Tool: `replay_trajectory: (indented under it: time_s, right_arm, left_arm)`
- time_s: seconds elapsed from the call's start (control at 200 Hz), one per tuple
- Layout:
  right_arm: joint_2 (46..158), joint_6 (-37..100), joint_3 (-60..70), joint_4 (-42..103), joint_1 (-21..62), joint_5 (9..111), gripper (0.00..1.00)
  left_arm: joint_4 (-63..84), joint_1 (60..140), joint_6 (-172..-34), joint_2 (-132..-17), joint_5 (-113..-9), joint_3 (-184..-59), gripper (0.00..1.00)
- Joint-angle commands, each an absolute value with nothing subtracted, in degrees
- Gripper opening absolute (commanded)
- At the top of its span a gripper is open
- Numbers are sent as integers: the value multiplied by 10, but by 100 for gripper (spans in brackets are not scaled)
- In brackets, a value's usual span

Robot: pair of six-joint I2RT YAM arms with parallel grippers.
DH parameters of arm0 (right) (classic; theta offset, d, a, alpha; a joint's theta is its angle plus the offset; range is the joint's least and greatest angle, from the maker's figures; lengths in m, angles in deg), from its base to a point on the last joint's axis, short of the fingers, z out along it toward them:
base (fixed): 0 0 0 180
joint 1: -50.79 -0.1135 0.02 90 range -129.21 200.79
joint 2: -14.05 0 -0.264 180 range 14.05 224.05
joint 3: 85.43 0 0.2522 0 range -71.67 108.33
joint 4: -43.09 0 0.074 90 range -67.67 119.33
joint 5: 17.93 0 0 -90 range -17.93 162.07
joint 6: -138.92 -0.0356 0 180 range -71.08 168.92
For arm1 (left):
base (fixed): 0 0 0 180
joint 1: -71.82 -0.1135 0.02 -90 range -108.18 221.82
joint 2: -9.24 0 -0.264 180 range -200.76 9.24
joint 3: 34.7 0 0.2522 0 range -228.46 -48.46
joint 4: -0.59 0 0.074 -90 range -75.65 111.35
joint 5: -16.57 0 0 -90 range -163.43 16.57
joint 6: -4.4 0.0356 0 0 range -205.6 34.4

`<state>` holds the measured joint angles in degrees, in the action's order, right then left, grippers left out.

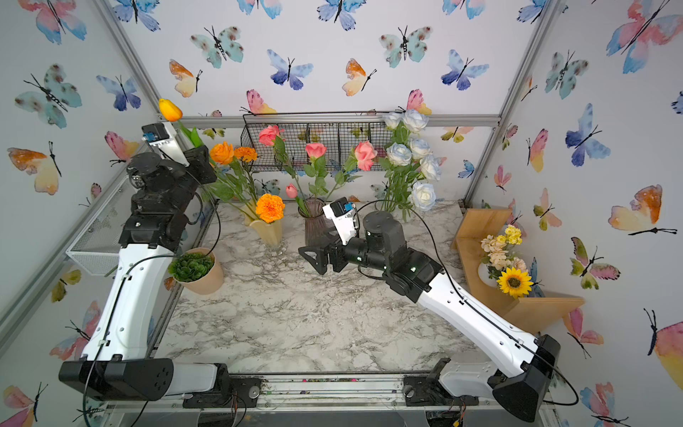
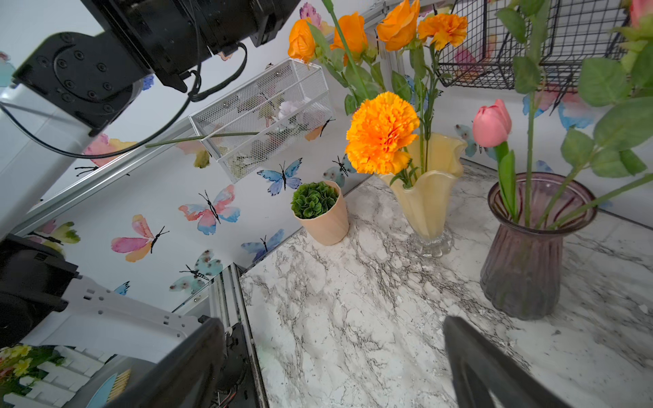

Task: Arrange the flowers in different vases according to their colors
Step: Insert the flower into the vase.

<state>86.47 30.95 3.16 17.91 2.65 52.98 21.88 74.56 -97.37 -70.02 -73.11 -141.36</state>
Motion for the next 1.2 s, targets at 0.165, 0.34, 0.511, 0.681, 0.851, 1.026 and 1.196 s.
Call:
replay_trajectory:
  time_s: [0.165, 0.34, 0.511, 0.681, 0.851, 1.026, 1.196]
  right_arm:
    - [856, 299, 7, 202, 33, 550, 99]
    - [859, 297, 5, 204, 35, 550, 99]
    - [860, 296, 2, 206, 39, 548, 99]
    - [866, 296, 5, 206, 43, 542, 99]
    - [868, 297, 7, 206, 48, 538, 99]
    - [873, 297, 8, 207, 54, 531, 99]
    - [873, 297, 15, 204, 58, 527, 99]
  left_arm:
    - [124, 745, -963, -741, -697, -1371, 0]
    - [92, 745, -972, -763, -677, -1346, 0]
    - [76, 746, -972, -785, -635, -1335, 0]
    - [77, 750, -963, -811, -631, -1332, 0]
    - [78, 753, -961, -824, -624, -1326, 0]
    - [80, 759, -957, -827, -624, -1313, 12]
    - [89, 761, -964, -820, -613, -1318, 41]
